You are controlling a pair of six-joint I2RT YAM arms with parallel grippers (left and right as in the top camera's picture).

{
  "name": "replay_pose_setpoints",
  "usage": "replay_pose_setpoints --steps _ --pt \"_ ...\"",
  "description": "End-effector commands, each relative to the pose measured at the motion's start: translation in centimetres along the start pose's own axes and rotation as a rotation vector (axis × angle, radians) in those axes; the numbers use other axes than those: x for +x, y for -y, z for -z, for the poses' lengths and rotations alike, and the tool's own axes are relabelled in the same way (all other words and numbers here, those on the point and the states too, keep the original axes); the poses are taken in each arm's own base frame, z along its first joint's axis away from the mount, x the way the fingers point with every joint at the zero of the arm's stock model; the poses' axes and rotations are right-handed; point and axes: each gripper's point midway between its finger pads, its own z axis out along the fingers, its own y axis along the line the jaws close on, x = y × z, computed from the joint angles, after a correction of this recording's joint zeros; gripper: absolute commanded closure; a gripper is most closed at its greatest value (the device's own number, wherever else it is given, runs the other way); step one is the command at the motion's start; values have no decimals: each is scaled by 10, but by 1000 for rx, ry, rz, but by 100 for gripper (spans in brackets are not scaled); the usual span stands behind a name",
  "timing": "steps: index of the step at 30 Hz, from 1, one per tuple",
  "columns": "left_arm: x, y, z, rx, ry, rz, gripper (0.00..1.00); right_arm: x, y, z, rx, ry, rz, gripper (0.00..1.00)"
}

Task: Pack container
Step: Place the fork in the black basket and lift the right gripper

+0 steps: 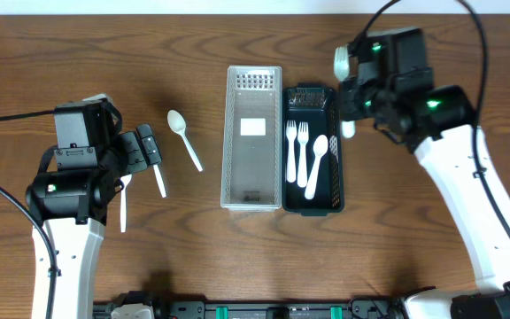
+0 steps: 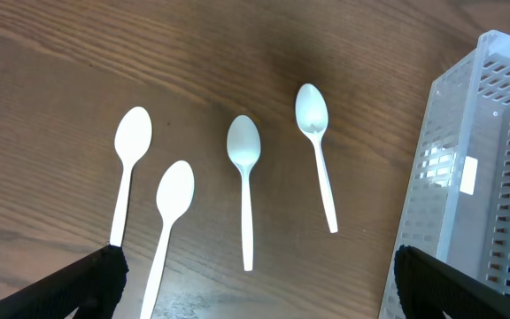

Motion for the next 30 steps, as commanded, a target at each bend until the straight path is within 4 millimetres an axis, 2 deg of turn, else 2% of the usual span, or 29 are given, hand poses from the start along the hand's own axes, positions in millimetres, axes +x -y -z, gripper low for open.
replay_pose_setpoints --steps 1,5,9,14,18,21,24,27,30 --pt "-5 -1 4 -5 17 12 2 25 4 -33 65 -121 -91 99" --pt "-5 -1 4 -5 17 12 2 63 3 -69 97 -297 -107 98" --pt "-5 -1 4 -5 17 12 2 89 -3 -100 102 -405 -86 97" --pt "-5 -1 4 -5 17 12 2 101 -10 -113 103 -445 -65 79" --pt "-5 -1 4 -5 17 11 2 93 -10 -111 95 -419 -60 78" --pt "-6 -1 5 -5 18 11 2 72 -9 -100 74 -360 -20 75" --pt "-10 0 13 -1 28 11 2 28 -10 -71 46 -236 37 69" --pt "-27 5 36 9 60 10 2 -28 5 -23 66 -55 23 37" --pt "-47 17 51 31 83 -5 2 -70 42 24 126 100 -45 17"
